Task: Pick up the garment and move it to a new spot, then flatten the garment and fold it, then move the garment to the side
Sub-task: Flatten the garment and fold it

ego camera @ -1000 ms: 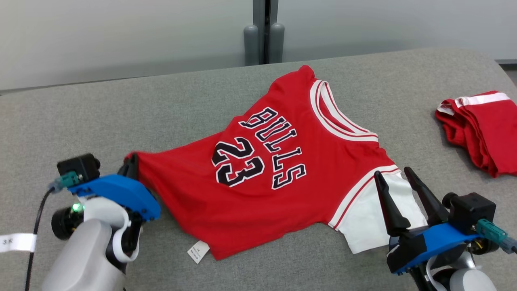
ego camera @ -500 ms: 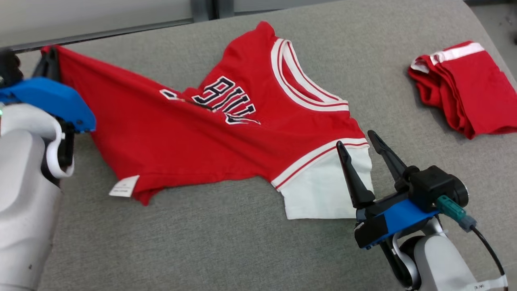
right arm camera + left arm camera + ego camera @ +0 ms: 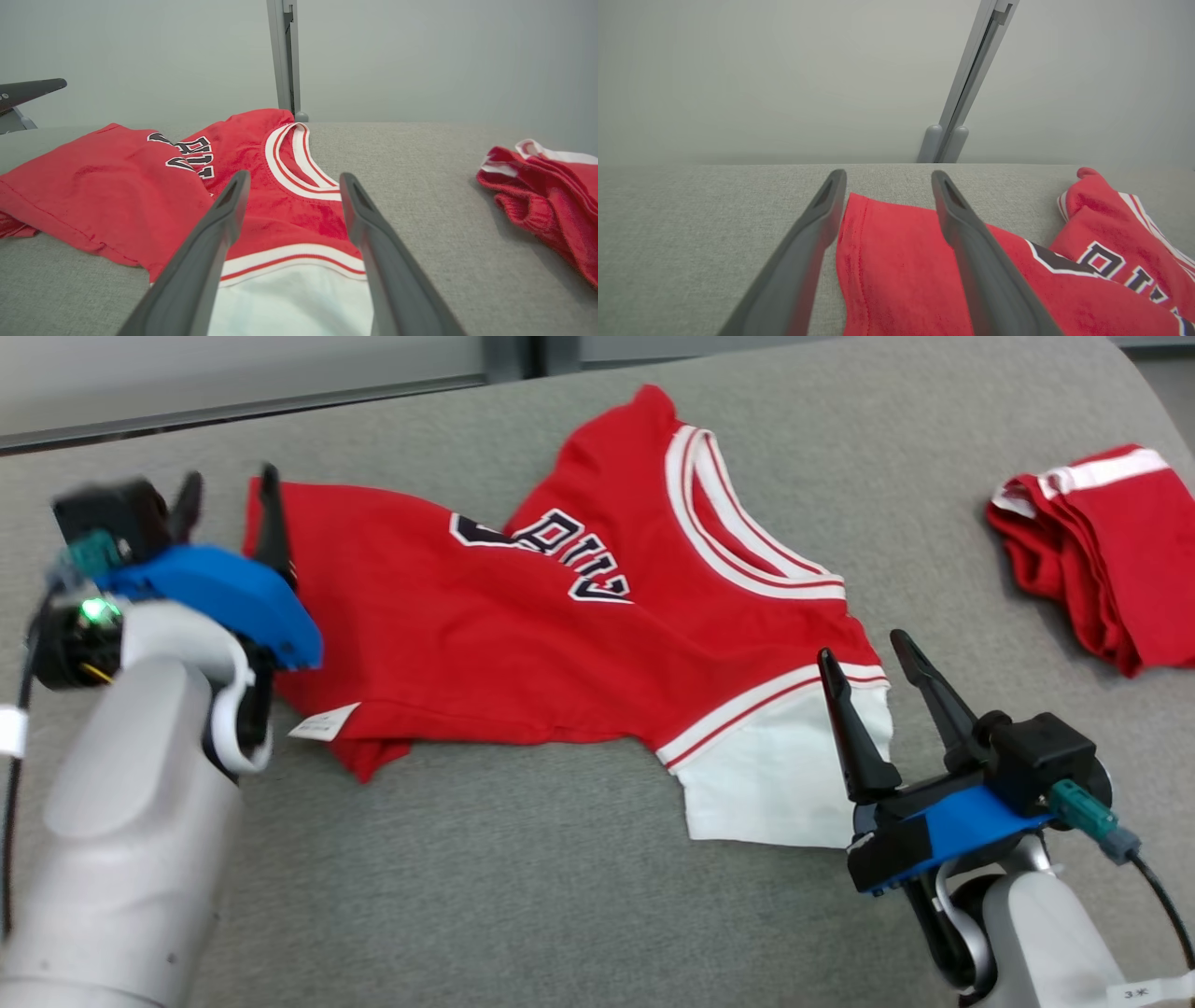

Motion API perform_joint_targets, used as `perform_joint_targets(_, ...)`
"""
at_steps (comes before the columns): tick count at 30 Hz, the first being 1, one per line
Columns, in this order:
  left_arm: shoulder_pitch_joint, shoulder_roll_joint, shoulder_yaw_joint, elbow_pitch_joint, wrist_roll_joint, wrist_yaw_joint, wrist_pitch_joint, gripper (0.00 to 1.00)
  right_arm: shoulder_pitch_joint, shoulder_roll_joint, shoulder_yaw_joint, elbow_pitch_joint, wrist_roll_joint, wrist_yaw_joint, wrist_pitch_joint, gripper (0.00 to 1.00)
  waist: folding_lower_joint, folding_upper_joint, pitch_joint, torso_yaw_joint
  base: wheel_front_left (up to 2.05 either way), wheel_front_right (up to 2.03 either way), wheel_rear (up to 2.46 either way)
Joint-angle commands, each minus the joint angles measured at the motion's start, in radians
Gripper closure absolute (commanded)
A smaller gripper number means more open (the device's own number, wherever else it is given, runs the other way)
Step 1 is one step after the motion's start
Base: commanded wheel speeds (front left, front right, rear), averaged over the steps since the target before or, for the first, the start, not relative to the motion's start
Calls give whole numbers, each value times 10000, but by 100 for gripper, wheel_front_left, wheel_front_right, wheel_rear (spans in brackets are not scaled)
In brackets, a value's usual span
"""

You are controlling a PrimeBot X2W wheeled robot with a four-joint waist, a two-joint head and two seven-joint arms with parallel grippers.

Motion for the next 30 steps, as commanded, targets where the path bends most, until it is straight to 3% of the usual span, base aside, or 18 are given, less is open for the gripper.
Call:
perform_joint_targets(1,436,-180,-9,-91,-105,-89,-317,0,183,-25,-121,-52,-112,2,33,0,0,0,-232,200,0,0,0)
perform_joint_targets(10,2644,-605,-543,-1241,9,-157,-1178,0,727,-31,-512,-271,-90,2,374,0,0,0,-1215,971,0,0,0)
perform_joint_targets(16,4384,-498,-1379,-2232,117,-49,-357,0,1208,-26,-675,-483,18,2,536,0,0,0,-1699,1088,0,0,0)
perform_joint_targets(27,4785,-309,-1184,-2230,-125,645,158,0,1326,-26,-424,-544,244,2,576,0,0,0,-1684,775,0,0,0)
perform_joint_targets(30,4592,-392,-1148,-2121,-257,514,241,0,1288,-28,-352,-526,279,2,534,0,0,0,-1652,705,0,0,0)
